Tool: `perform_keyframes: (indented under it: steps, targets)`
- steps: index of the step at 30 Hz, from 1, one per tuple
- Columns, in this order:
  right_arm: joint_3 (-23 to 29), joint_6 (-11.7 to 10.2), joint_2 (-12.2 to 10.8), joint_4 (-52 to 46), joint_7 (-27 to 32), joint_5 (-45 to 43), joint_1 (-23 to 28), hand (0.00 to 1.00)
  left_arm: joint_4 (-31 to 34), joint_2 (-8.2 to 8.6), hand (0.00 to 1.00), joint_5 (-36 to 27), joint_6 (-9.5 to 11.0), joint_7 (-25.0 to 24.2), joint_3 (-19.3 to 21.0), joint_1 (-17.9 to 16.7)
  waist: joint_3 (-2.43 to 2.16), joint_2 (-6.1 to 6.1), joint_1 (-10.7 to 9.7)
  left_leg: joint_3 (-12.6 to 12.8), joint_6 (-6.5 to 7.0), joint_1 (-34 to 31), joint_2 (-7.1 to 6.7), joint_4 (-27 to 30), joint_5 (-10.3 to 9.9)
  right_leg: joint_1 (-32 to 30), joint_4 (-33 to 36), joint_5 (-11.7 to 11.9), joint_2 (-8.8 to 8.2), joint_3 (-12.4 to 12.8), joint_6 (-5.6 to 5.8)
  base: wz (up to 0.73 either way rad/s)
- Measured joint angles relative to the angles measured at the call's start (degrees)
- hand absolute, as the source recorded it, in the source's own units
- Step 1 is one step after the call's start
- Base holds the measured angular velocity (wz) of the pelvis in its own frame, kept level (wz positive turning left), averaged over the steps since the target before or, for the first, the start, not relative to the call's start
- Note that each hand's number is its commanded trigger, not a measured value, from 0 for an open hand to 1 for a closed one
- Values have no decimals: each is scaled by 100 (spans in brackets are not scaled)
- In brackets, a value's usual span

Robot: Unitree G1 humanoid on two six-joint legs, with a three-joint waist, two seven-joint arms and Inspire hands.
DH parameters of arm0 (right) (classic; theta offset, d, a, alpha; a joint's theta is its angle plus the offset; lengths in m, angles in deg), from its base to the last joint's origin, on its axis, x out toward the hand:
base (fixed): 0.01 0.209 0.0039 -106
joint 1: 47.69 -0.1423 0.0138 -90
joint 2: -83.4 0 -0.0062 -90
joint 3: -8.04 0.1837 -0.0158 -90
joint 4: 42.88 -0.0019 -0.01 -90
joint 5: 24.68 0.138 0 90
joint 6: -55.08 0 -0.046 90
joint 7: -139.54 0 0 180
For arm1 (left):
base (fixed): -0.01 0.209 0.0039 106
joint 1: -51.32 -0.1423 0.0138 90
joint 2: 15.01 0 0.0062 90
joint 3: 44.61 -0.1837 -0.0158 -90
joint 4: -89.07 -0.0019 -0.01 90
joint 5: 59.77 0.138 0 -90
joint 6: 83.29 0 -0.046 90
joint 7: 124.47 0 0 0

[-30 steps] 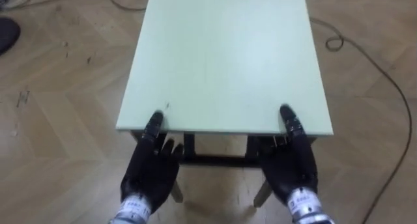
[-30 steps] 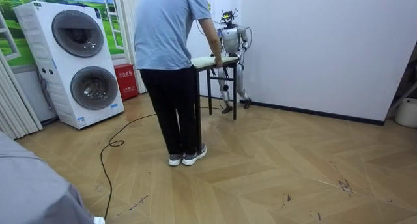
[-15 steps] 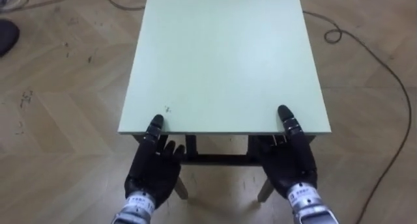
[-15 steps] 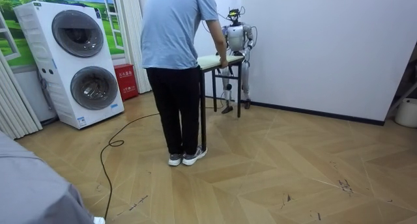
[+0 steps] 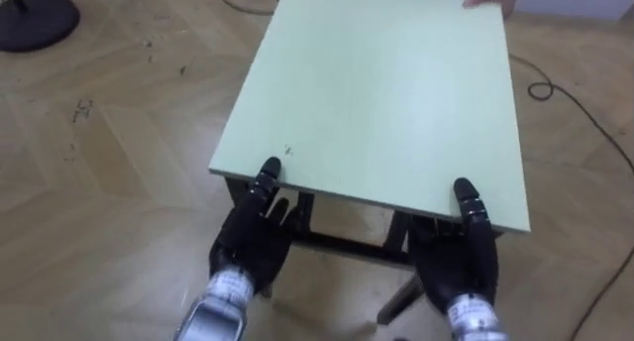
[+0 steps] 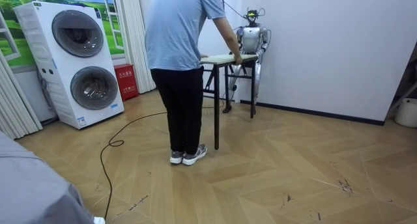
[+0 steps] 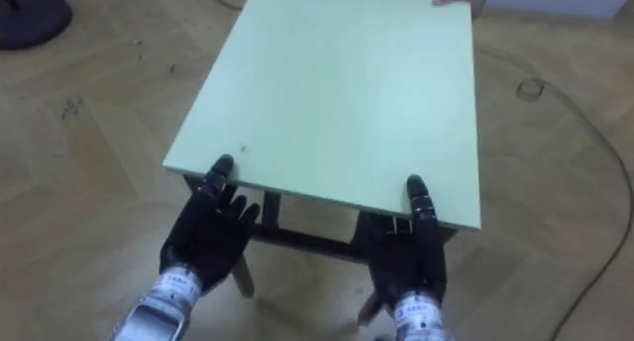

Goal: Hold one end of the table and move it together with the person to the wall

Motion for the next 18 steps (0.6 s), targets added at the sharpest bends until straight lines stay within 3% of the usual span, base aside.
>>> perform_keyframes:
  steps: [1,3,4,6,9,12,18]
  targets:
    - [-2,-17,21,-52,-2,-14,14,100,7,15,100,-2,3,-4,-5,1,2,30,23,54,41,55,-43,-156,73,49,155,-207,18,-46,32,-7]
    - [-16,-97,47,-85,-25,-24,-25,100,30,61,100,-2,111,-22,-24,0,-9,53,248,190,81,321,-273,-1063,548,538,-152,-588,149,-110,39,-41]
    - [-30,-105,52,-84,-27,-10,-34,100,32,69,100,-2,130,-33,-23,0,-12,48,272,198,94,376,-314,-1276,662,719,-349,-603,194,-164,18,-24]
    - [-138,-160,60,-73,-27,2,-84,100,58,42,100,-1,147,-52,35,-22,-26,-1,355,195,72,537,-496,-1938,1065,1383,-1379,-422,530,-193,-14,-19]
    - [-299,-275,128,4,23,13,-247,100,69,28,100,-4,142,-47,122,-49,-26,-28,531,109,2,586,-648,-2123,1212,1772,-2225,-415,597,-362,19,-33]
    - [-332,-342,131,8,52,13,-235,100,72,9,100,-4,143,-27,136,-82,4,-108,431,-125,-119,679,-646,-2215,1339,1922,-2389,-427,688,-509,-45,26]
    - [-354,-349,148,7,52,9,-238,100,90,-44,100,-42,140,-33,136,-118,27,-175,468,-268,-244,674,-591,-2317,1417,1984,-2466,-493,794,-669,-179,13]
